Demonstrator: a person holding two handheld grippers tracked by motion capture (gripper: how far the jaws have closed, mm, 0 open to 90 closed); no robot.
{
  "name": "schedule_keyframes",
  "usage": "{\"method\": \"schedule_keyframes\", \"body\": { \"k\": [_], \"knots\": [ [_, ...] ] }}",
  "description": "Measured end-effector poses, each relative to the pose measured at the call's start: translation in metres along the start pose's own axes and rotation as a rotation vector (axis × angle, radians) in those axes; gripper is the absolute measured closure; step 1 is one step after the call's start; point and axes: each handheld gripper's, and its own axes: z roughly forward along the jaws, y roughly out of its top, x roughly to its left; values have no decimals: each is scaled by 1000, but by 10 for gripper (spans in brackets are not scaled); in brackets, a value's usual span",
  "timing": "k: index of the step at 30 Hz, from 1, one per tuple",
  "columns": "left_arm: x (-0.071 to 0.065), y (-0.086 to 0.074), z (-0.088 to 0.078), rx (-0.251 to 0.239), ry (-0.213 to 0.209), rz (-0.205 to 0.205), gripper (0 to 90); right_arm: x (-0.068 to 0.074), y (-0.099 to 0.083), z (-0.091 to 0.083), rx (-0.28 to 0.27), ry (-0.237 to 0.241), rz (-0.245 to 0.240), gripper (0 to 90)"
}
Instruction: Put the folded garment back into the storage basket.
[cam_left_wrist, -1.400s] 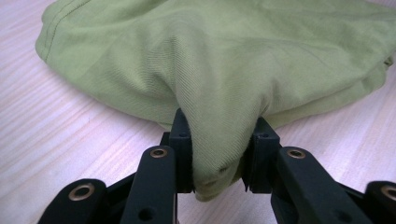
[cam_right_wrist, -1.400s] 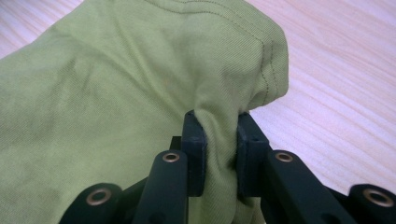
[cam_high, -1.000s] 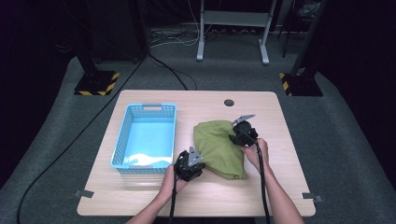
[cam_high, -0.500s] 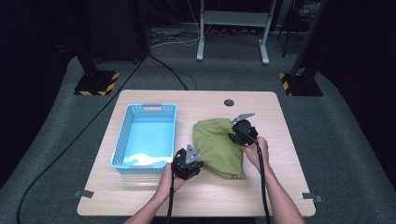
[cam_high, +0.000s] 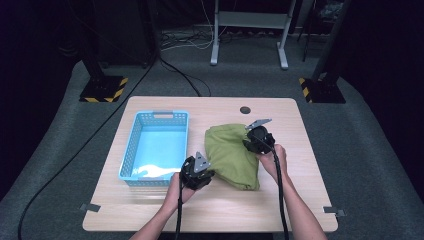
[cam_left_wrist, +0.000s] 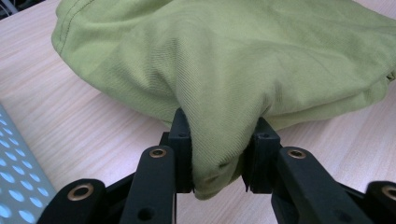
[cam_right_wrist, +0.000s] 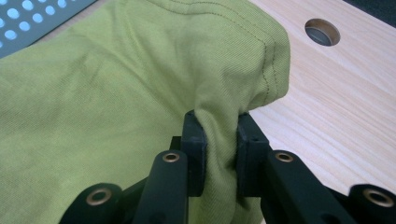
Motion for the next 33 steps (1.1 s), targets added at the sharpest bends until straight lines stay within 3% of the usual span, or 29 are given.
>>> {"method": "schedule_keyframes", "body": {
  "k": [33],
  "knots": [
    [19,3,-18,-37,18,-24,689,12,23,-5,-25,-13,-36,767]
  ]
}}
